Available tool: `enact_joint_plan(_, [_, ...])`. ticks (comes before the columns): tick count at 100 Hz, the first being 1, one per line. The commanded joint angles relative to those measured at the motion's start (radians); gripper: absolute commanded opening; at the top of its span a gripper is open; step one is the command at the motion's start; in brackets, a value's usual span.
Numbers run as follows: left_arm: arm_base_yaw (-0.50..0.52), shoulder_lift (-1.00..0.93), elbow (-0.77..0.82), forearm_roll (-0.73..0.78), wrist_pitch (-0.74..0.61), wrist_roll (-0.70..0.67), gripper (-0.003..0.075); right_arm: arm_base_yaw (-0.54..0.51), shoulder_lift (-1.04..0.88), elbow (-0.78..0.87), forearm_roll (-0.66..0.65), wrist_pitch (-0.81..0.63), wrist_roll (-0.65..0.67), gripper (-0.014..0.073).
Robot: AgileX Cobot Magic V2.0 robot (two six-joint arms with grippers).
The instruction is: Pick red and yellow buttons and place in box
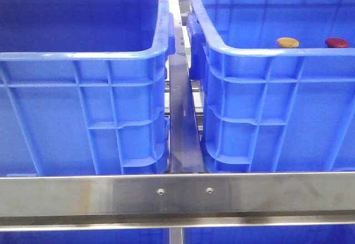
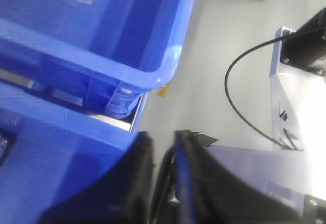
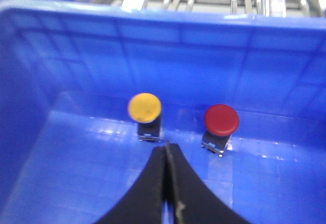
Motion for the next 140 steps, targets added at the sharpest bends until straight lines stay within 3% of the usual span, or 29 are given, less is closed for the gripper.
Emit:
enact_joint_plan(1, [0.001,-0.037,-0.031,-0.020,-0.031,-0.095,-0.0020,-0.002,-0.106,0.028,0.053,-0.035,0.000,-0.0060])
enact_joint_plan(11, [-0.008,-0.050,-0.021,0.072,-0.085,-0.203,-0.0020,-0.002,-0.199,0.088,0.071,-0.065,0.000,-0.0060])
enact_joint_plan(27, [-0.066,-0.126,0.051,0.225,-0.282,-0.392,-0.0020,0.024,-0.287,0.165,0.093,-0.114,0.000,-0.0060])
enact_joint_plan(48, [-0.205,-0.274,0.245,0.560,-0.517,-0.716,-0.0020,0.124,-0.368,0.235,0.093,-0.207,0.000,-0.0060])
enact_joint_plan(62, [-0.294,-0.381,0.397,0.707,-0.645,-0.854,-0.0020,0.186,-0.462,0.278,0.094,-0.231,0.000,-0.0060])
enact_joint_plan(103, [-0.353,-0.719,0.835,0.677,-1.003,-0.863,-0.0020,0.217,-0.845,0.477,0.094,-0.137,0.000,-0.0060])
enact_joint_plan(140, [-0.353,-0.907,0.993,0.671,-1.026,-0.863,-0.0020,0.217,-0.992,0.549,0.094,-0.079,0.000,-0.0066])
